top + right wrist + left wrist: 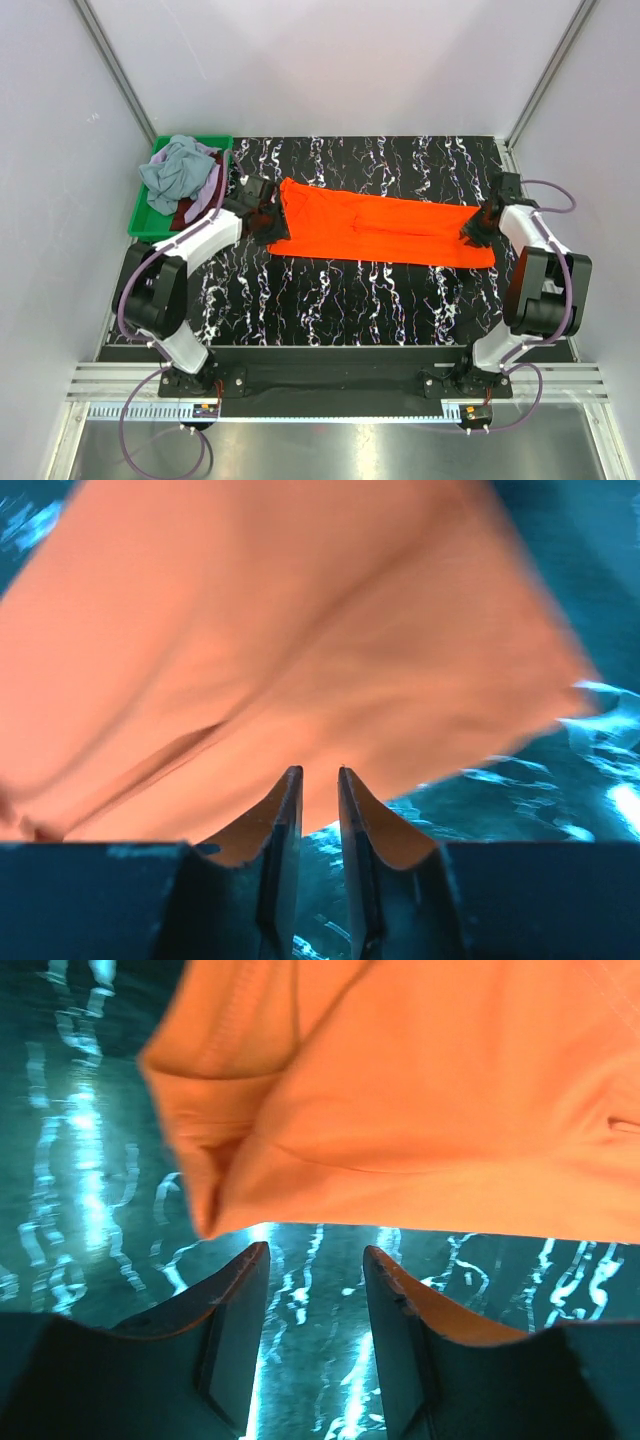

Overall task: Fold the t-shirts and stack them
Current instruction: Fold the tshirt

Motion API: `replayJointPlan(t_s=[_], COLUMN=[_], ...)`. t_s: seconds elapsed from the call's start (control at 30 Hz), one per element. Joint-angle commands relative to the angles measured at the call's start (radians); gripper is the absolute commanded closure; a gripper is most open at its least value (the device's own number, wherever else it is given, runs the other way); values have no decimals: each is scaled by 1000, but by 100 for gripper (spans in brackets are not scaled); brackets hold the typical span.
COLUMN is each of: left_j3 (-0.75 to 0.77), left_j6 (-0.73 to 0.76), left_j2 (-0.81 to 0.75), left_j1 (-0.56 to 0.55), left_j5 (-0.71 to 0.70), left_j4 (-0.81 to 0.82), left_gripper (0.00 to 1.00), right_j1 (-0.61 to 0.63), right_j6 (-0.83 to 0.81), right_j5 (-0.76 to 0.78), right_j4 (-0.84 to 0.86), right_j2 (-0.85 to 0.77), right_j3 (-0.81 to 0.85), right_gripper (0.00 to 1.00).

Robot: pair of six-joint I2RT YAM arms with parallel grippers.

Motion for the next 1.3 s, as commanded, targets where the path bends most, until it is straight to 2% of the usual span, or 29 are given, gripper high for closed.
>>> replayJointPlan(t_s=[0.0,0.13,0.37,0.47,0.5,0.7,0.73,0.8,0.93,1.03,1.13,1.27], left_j3=[-6,29,202,331,418,723,816,862,756,589,544,514], left_j6=[-50,-73,-47,-41,-39,-6,-4,7,17,16,22,10], left_j2=[61,171,328,412,440,618,636,646,481,374,354,406], left_j1=[8,24,67,93,97,146,154,163,162,150,137,137], left_j5=[90,6,-80,-93,-91,-128,-104,-74,27,56,94,157], left_j4=[115,89,18,-31,-47,-204,-221,-235,-103,-8,43,63], left_gripper=[53,52,51,50,50,48,48,48,45,43,43,43], right_j1=[95,164,195,194,194,192,192,192,187,187,186,175], right_j6=[-95,-138,-114,-115,-123,-174,-180,-187,-172,-154,-143,-125], right_j5=[-131,-98,-138,-114,-99,35,44,72,80,81,106,103], right_j4=[31,-34,-23,-22,-23,-40,-48,-58,-91,-79,-69,-40], right_j2=[73,143,59,42,42,119,149,188,272,298,315,327], right_j3=[117,240,223,212,214,278,304,332,376,355,324,271], right_gripper=[73,74,71,68,67,56,56,57,59,59,58,60])
